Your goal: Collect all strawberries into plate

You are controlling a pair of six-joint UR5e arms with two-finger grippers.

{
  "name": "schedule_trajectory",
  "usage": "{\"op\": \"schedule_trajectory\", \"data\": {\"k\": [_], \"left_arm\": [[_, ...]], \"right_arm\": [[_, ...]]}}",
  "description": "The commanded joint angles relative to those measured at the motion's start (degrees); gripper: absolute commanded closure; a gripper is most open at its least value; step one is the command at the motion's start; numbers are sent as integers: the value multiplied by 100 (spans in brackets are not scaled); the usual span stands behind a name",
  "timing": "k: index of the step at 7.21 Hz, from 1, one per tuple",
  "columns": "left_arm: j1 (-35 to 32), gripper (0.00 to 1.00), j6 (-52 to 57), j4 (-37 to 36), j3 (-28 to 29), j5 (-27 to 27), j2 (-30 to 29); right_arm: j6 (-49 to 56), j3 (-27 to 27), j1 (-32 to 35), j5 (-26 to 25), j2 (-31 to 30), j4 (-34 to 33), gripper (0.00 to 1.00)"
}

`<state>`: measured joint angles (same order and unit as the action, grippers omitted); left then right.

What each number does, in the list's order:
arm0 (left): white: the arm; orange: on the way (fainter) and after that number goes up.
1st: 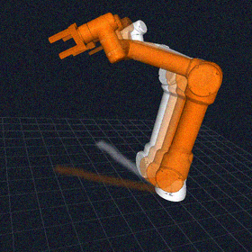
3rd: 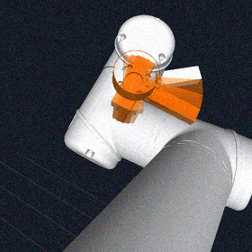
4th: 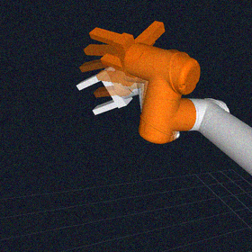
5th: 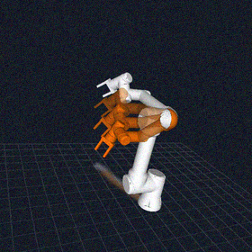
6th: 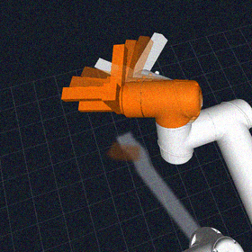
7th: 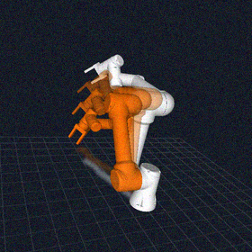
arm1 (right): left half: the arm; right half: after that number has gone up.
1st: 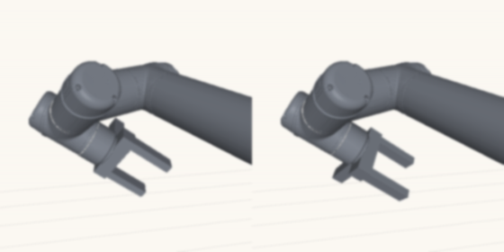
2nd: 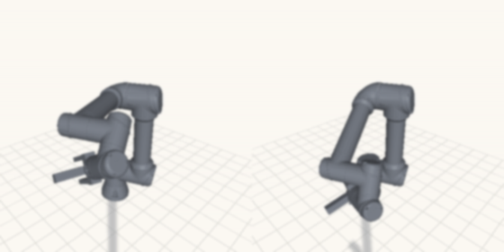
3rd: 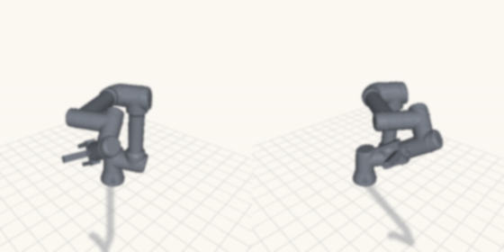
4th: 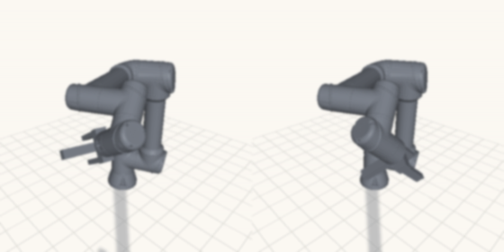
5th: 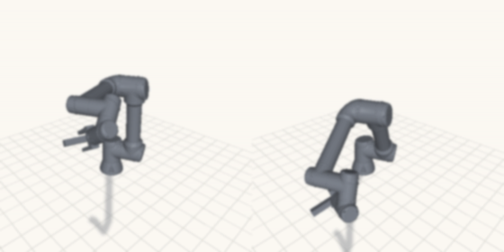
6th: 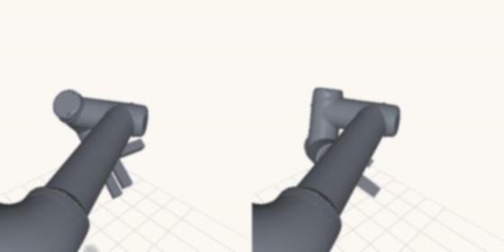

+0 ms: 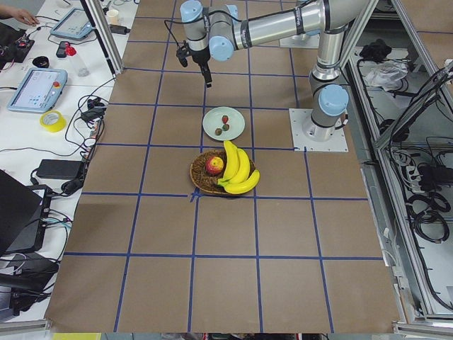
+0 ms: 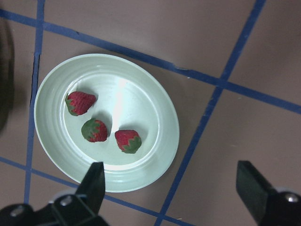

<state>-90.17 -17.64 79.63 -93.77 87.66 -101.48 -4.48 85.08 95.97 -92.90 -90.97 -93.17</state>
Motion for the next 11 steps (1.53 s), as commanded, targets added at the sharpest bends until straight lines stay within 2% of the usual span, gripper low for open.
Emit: {"op": "schedule_trajectory", "data": {"k": [1,3,4,5,7,11], "left_arm": [[-132,0,476,17,263,-574,373],[-98,0,762,236,324,-540,952],[-89,0,1476,524,333,-313,1146],[-62,0,1735,971,360,54,1288],[113,0,1965,1291,316,373,1394],[184,0,1966,1379,220,410,1456]], "right_arm": [[0,0,-9,0,0,0,0],[0,0,0,0,0,0,0],[0,0,0,0,0,0,0],[0,0,0,0,0,9,0],[0,0,-9,0,0,9,0],[0,0,0,0,0,9,0]]}}
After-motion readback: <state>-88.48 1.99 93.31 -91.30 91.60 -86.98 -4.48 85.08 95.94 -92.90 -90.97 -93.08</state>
